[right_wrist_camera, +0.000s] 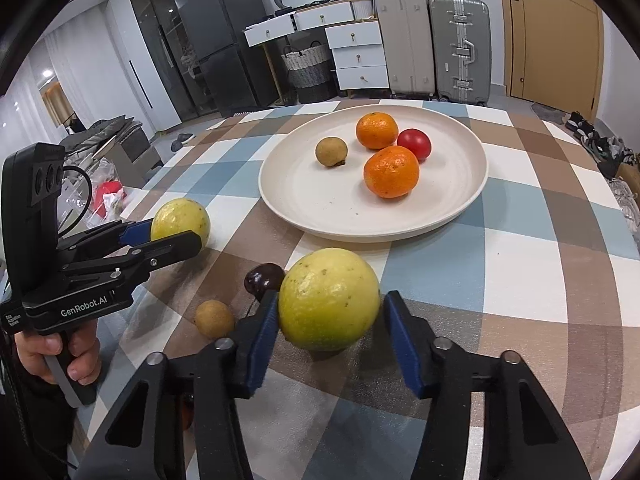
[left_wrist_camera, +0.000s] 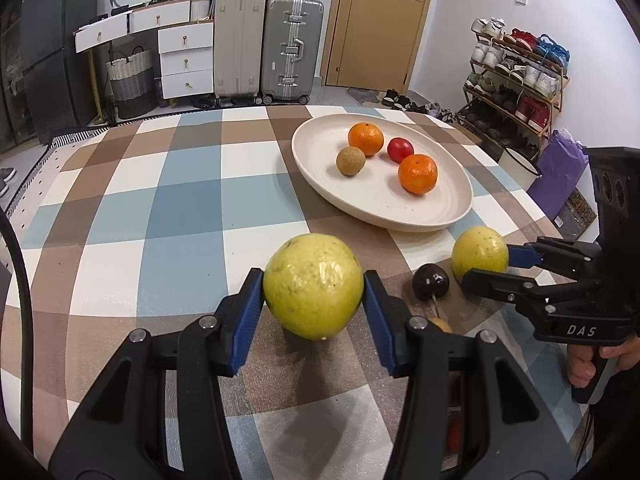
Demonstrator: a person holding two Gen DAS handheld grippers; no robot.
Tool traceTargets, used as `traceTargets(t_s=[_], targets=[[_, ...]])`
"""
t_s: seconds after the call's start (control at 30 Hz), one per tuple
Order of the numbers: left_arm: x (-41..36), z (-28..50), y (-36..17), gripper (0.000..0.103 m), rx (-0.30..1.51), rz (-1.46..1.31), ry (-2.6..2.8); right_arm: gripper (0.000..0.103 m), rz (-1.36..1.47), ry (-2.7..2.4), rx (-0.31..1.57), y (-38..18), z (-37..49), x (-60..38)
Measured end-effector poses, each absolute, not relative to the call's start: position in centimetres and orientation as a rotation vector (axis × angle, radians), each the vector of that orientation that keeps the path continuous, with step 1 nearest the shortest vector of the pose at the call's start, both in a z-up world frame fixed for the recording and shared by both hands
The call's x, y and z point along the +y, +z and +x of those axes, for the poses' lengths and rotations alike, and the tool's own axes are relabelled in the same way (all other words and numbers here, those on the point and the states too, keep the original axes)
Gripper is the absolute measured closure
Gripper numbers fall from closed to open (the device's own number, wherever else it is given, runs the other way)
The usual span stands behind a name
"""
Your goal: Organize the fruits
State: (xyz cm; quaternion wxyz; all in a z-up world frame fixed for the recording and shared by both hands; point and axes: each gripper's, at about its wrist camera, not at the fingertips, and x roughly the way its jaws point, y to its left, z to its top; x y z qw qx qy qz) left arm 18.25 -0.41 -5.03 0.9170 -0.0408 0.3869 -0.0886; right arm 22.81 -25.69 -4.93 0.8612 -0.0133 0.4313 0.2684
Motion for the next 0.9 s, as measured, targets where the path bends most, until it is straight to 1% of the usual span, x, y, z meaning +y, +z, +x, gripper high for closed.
traceTargets(t_s=[0.53,0.9], targets=[[-1.2,17.2,-3.4,0.056,0.743,-0.057,-0.169,0.053,-0.014,0.581,0.857,-3.9,22.2,-26.2],[-2.7,17.4,-1.7,0.056,0.713,-0.037,-0.184,0.053,0.006,0.585,0.811,-1.6,21.9,-27.2]])
